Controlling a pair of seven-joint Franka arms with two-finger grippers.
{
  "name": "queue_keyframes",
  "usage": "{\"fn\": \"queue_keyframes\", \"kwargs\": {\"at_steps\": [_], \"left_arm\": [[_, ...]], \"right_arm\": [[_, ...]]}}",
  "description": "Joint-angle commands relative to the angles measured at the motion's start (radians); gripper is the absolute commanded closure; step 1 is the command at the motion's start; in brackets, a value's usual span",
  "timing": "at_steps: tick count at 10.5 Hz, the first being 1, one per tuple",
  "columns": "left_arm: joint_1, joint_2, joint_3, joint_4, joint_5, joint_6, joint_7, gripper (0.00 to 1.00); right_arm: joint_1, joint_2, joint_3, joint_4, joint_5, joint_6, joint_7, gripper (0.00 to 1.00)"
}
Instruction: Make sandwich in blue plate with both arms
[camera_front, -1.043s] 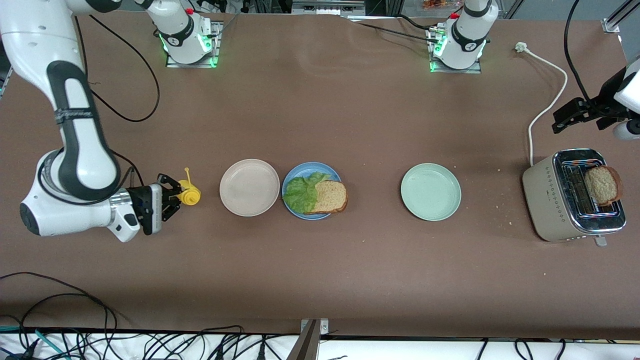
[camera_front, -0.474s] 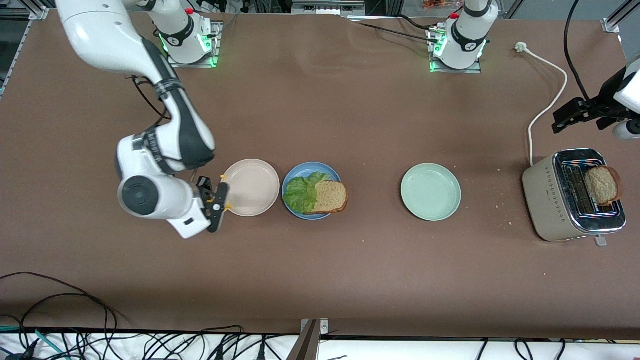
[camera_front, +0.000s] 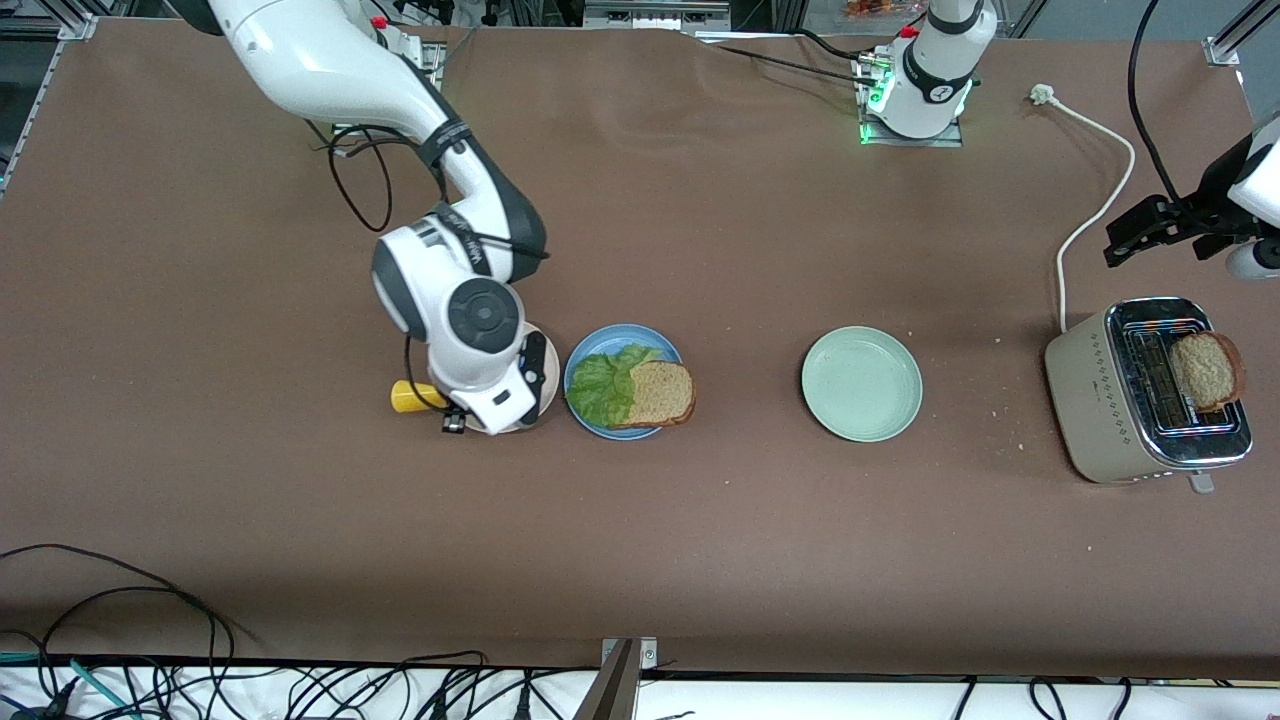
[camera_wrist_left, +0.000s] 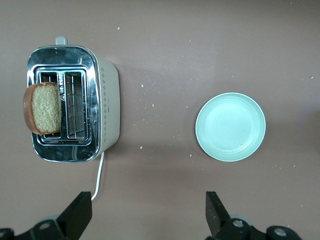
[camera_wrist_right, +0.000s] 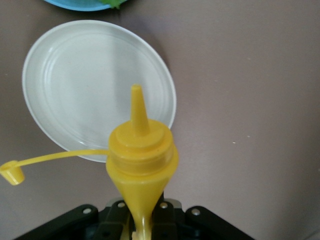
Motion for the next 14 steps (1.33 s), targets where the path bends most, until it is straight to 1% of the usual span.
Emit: {"fn": "queue_keyframes", "kwargs": {"at_steps": [1, 3, 4, 6, 7, 10, 11, 12, 14], "left_arm": [[0.006, -0.005, -0.005, 0.011, -0.008, -0.017, -0.001, 0.00], [0.006, -0.005, -0.005, 0.011, -0.008, -0.017, -0.001, 0.00], [0.006, -0.003, -0.005, 0.011, -0.008, -0.017, -0.001, 0.00], [0.006, -0.003, -0.005, 0.011, -0.008, -0.017, -0.002, 0.00], [0.006, -0.003, -0.005, 0.011, -0.007, -0.017, -0.002, 0.00], [0.006, -0.003, -0.005, 0.011, -0.007, -0.017, -0.004, 0.00], [0.001, -0.003, -0.006, 0.011, 0.001, -0.017, -0.004, 0.00], [0.001, -0.003, -0.008, 0.011, -0.002, -0.017, 0.002, 0.00], [0.001, 0.003, -0.006, 0.011, -0.008, -0.011, 0.012, 0.00]], "right_arm": [[0.073, 0.030, -0.011, 0.028, -0.114, -0.096, 0.013, 0.86], [0.134, 0.039, -0.013, 0.028, -0.173, -0.138, 0.015, 0.86], [0.148, 0.044, -0.013, 0.028, -0.197, -0.155, 0.013, 0.86], [0.207, 0.073, -0.013, 0.028, -0.264, -0.210, 0.023, 0.86], [0.221, 0.082, -0.013, 0.028, -0.289, -0.216, 0.030, 0.86], [0.219, 0.090, -0.013, 0.028, -0.291, -0.216, 0.030, 0.86], [0.210, 0.082, -0.013, 0.031, -0.277, -0.218, 0.029, 0.86], [0.184, 0.067, -0.019, 0.031, -0.230, -0.224, 0.015, 0.86], [0.028, 0.007, -0.007, 0.031, -0.030, -0.216, -0.040, 0.86]]}}
